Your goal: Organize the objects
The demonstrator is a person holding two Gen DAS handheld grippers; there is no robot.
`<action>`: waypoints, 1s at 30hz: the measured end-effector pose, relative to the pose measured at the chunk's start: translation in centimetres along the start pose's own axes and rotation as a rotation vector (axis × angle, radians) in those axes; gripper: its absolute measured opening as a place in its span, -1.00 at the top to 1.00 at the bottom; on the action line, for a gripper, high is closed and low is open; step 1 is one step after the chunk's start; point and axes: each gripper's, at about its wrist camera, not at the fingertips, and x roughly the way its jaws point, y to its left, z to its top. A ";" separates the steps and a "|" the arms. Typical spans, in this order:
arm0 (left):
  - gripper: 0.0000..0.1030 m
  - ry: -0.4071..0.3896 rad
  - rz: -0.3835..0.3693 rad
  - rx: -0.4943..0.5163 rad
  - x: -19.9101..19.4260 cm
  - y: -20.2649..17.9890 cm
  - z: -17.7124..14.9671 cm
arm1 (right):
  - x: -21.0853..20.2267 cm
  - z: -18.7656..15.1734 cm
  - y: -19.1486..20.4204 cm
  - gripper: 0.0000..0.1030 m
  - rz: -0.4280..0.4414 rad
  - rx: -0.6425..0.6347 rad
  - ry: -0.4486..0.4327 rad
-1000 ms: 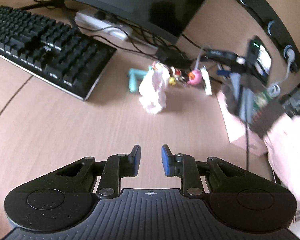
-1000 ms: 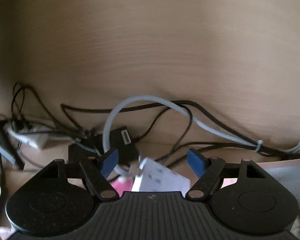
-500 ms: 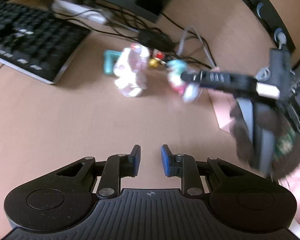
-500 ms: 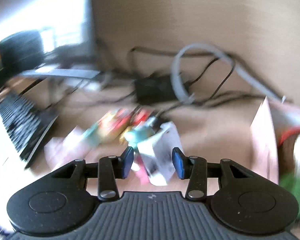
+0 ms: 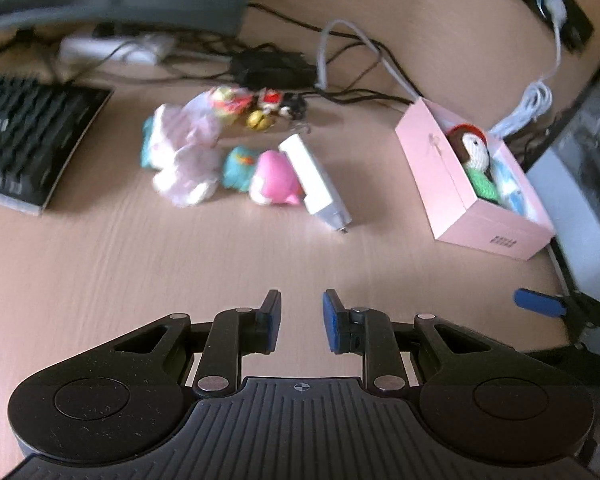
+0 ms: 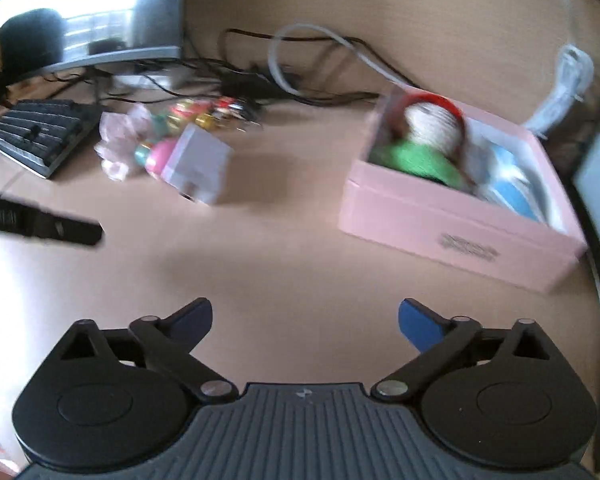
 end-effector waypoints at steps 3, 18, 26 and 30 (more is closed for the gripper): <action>0.51 0.001 0.046 0.028 0.8 -1.9 0.6 | 0.1 -1.5 -2.1 -1.00 -0.019 0.030 -0.005; 0.51 -0.126 0.074 -0.070 2.2 -2.8 5.5 | 1.6 -4.3 -5.8 -1.00 -0.059 0.154 -0.061; 0.50 -0.043 0.166 0.042 7.6 -4.7 7.0 | 1.5 -4.8 -5.6 -1.00 -0.058 0.147 -0.090; 0.50 0.033 -0.041 0.186 6.4 -8.3 3.5 | 1.3 -4.9 -5.5 -1.00 -0.060 0.150 -0.096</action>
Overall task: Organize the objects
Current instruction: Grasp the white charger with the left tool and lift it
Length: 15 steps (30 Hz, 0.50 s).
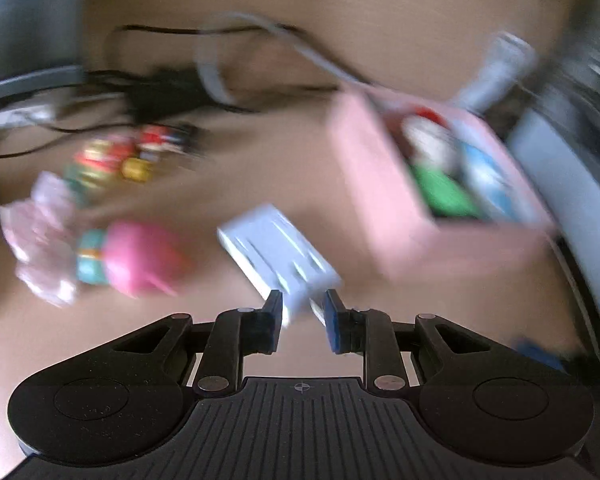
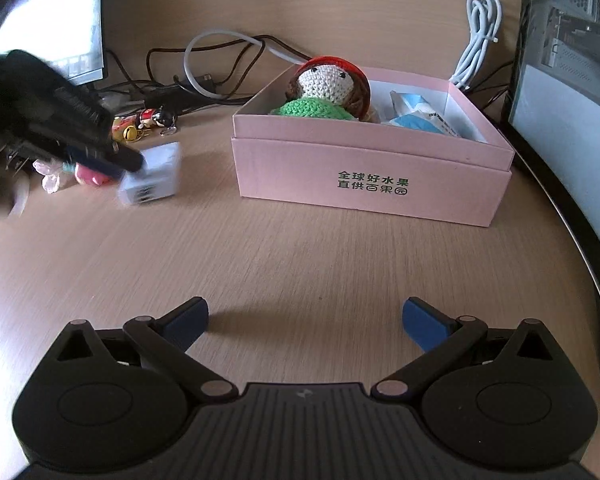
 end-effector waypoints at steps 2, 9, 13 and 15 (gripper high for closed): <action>0.49 -0.011 -0.031 0.004 -1.0 -0.7 -1.6 | 0.0 0.0 0.1 -1.00 -0.001 0.002 -0.001; 0.50 -0.022 0.008 -0.216 -1.6 2.2 -2.1 | 0.0 -0.1 0.1 -1.00 -0.002 0.000 -0.002; 0.50 -0.037 0.074 -0.176 -2.1 2.3 -2.2 | 0.0 -0.1 0.1 -1.00 -0.001 0.000 -0.002; 0.50 -0.027 0.089 -0.112 -2.0 2.1 -2.6 | -0.1 -0.1 0.1 -1.00 0.000 -0.001 -0.002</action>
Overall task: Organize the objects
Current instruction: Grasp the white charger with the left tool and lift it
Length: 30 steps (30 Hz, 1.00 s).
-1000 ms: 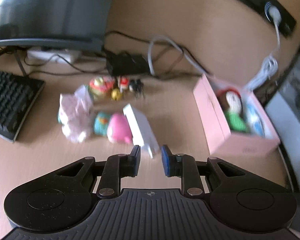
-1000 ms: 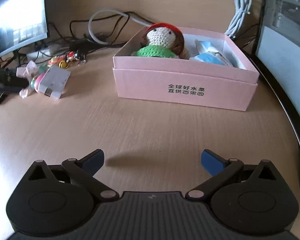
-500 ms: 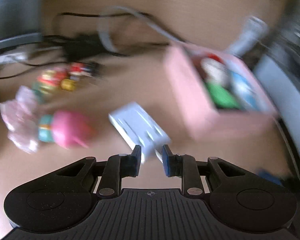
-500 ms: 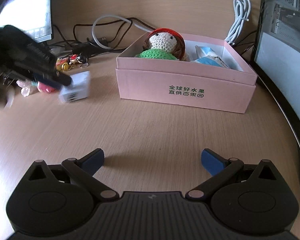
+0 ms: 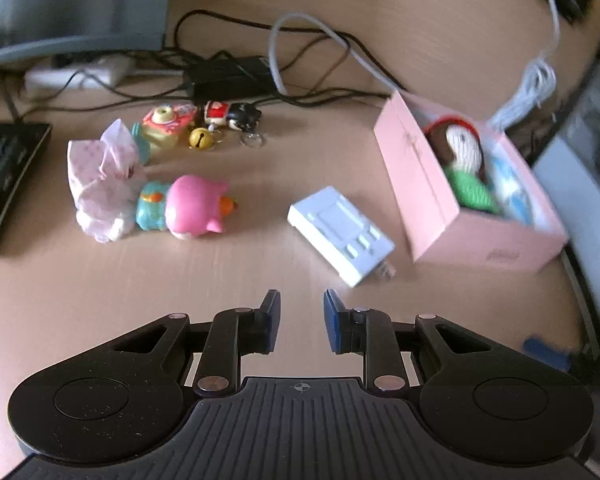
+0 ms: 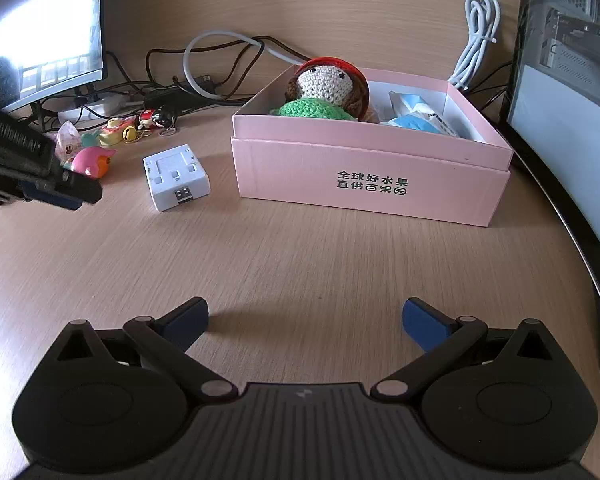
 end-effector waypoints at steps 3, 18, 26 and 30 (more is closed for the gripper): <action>0.50 0.026 -0.002 0.052 0.4 -0.3 -0.8 | 0.0 0.0 0.0 -1.00 0.000 0.000 0.000; -0.03 0.052 0.040 0.279 1.7 -3.5 -2.7 | 0.0 0.0 -0.1 -1.00 0.003 -0.002 -0.001; -0.03 0.049 -0.097 -0.173 1.9 -0.8 0.4 | 0.0 0.0 -0.1 -1.00 0.004 -0.003 -0.001; -0.03 0.032 -0.041 -0.294 2.8 -1.1 4.0 | 0.0 -0.1 -0.2 -1.00 0.004 -0.003 -0.001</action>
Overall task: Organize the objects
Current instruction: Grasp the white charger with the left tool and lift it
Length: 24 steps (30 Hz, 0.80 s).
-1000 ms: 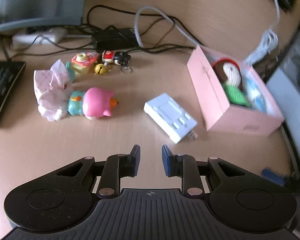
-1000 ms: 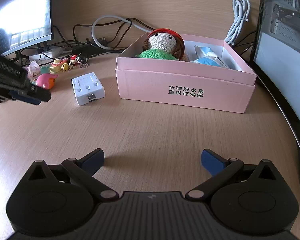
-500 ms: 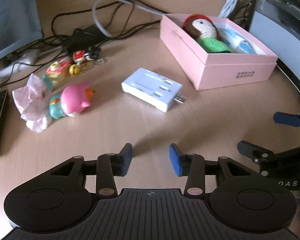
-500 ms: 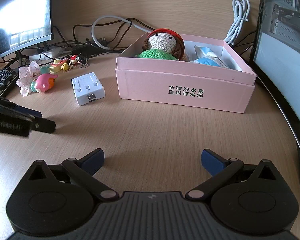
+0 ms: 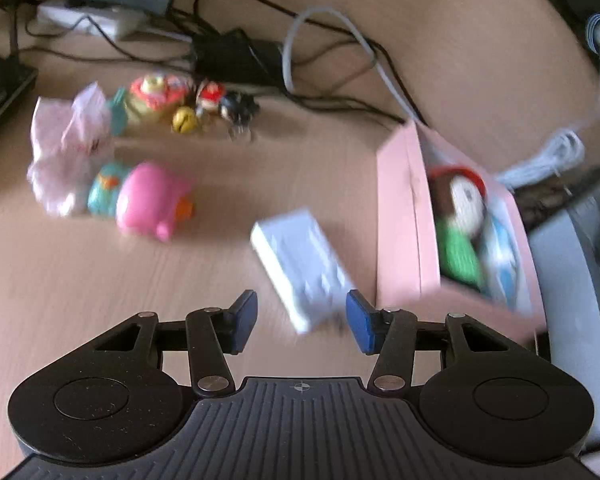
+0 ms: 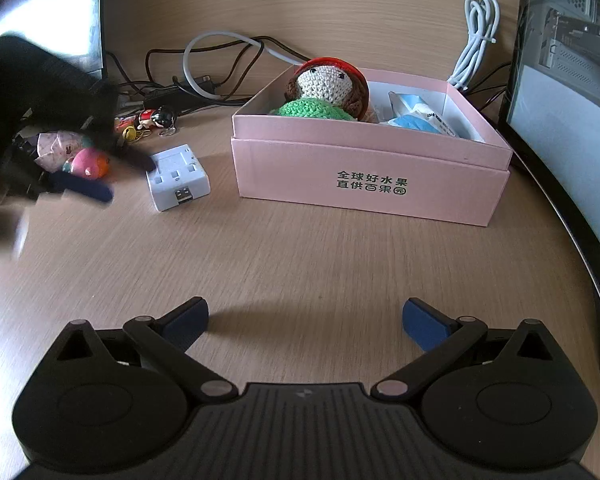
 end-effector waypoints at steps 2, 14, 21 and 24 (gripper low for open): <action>-0.03 0.029 0.022 0.008 0.9 -1.1 1.1 | 0.0 0.0 0.0 -1.00 0.000 0.000 0.000; -0.09 0.078 0.179 -0.055 5.1 -3.0 2.7 | 0.0 0.0 0.1 -1.00 0.014 0.004 -0.005; -0.04 0.075 0.166 0.059 6.7 -5.4 3.0 | -0.1 0.0 0.2 -1.00 0.010 -0.005 -0.002; -0.03 0.070 0.154 0.067 6.9 -5.4 3.2 | -0.1 0.0 0.3 -1.00 0.015 -0.012 -0.002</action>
